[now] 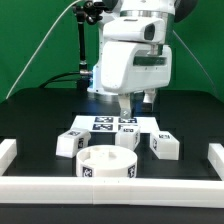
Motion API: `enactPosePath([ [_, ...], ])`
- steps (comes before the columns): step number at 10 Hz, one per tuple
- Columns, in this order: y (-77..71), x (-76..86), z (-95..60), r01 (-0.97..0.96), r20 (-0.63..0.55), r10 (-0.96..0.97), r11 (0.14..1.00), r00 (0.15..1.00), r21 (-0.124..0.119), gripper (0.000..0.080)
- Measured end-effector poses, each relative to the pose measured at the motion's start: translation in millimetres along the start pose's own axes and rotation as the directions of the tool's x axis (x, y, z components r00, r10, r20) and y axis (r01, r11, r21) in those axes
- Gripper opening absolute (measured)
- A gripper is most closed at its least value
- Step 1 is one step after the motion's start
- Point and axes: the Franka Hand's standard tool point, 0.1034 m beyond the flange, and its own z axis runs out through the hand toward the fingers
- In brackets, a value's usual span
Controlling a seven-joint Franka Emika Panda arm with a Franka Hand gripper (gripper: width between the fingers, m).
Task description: Assemble stool
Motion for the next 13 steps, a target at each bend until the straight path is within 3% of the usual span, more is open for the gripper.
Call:
enactPosePath([
  [1,11.5,-0.3,9.5,-0.019,0.011,0.019,0.999,1.0,0.027,0.0649],
  [3,17.6,6.6,18.6,-0.036,0.007,0.036,0.998,0.999,0.046,0.0649],
  [5,17.1,6.3,18.5,-0.036,0.008,0.035,0.998,0.999,0.046,0.0649],
  [7,19.4,-4.8,28.4,-0.015,-0.018,0.015,1.0,1.0,0.019,0.0649],
  [9,22.5,-11.7,41.0,-0.016,-0.016,0.017,1.0,1.0,0.026,0.0649],
  [13,18.9,-7.9,53.0,-0.01,-0.015,0.01,0.999,1.0,0.035,0.0649],
])
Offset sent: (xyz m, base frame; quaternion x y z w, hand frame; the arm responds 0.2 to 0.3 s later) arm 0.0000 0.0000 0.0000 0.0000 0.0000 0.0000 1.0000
